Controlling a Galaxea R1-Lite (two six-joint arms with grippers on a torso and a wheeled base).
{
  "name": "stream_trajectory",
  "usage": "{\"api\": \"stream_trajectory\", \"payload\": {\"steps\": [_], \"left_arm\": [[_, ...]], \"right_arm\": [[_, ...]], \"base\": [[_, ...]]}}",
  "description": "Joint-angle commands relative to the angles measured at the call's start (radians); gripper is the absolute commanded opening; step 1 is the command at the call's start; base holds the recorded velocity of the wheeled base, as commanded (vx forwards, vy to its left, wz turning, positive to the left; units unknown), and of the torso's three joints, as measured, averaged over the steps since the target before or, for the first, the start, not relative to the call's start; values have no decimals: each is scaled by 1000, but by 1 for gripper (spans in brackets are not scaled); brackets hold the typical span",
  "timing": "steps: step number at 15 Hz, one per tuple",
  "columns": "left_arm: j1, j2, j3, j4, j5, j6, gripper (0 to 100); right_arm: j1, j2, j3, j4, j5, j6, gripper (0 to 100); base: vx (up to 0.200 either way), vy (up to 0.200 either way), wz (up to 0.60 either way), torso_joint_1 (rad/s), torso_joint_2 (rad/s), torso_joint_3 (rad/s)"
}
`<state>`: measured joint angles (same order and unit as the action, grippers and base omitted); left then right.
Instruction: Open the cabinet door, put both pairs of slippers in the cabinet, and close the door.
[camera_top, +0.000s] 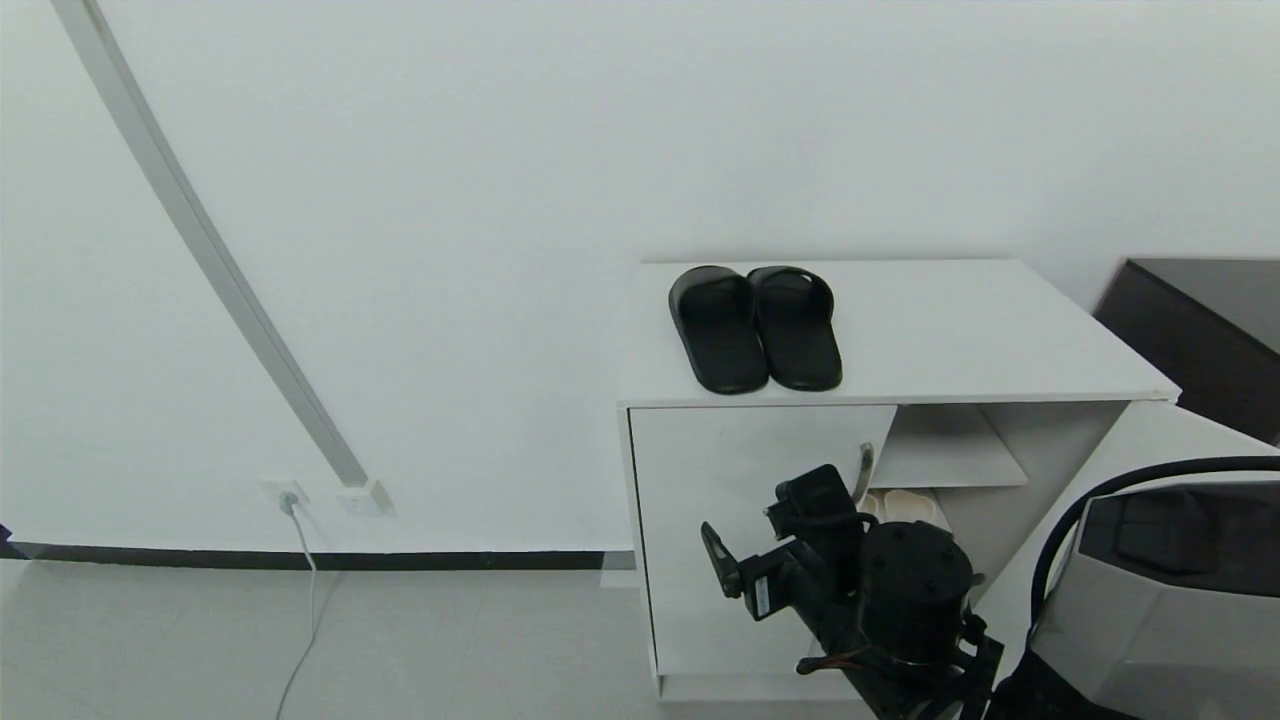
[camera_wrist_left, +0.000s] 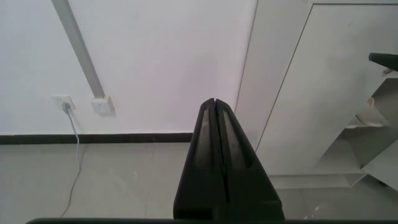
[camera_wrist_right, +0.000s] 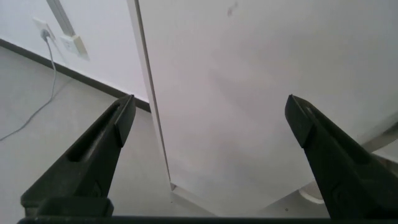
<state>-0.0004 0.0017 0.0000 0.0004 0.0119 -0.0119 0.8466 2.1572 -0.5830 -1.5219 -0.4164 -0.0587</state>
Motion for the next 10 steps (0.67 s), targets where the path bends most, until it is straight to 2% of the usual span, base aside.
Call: {"api": "stream_trajectory", "payload": {"steps": [1, 6, 7, 10], "left_arm": [[0, 0, 0, 0, 0, 0, 0], [0, 0, 0, 0, 0, 0, 0], [0, 1, 0, 1, 0, 0, 0], [0, 0, 0, 0, 0, 0, 0]], "right_arm": [[3, 3, 9, 0, 1, 0, 100], [3, 4, 22, -40, 13, -18, 100], [2, 3, 26, -49, 44, -47, 100], [-18, -53, -23, -11, -12, -87, 100]], "base": [[0, 0, 0, 256, -574, -339], [0, 0, 0, 240, -534, -291], [0, 0, 0, 76, -134, -71], [0, 0, 0, 12, -17, -14]]}}
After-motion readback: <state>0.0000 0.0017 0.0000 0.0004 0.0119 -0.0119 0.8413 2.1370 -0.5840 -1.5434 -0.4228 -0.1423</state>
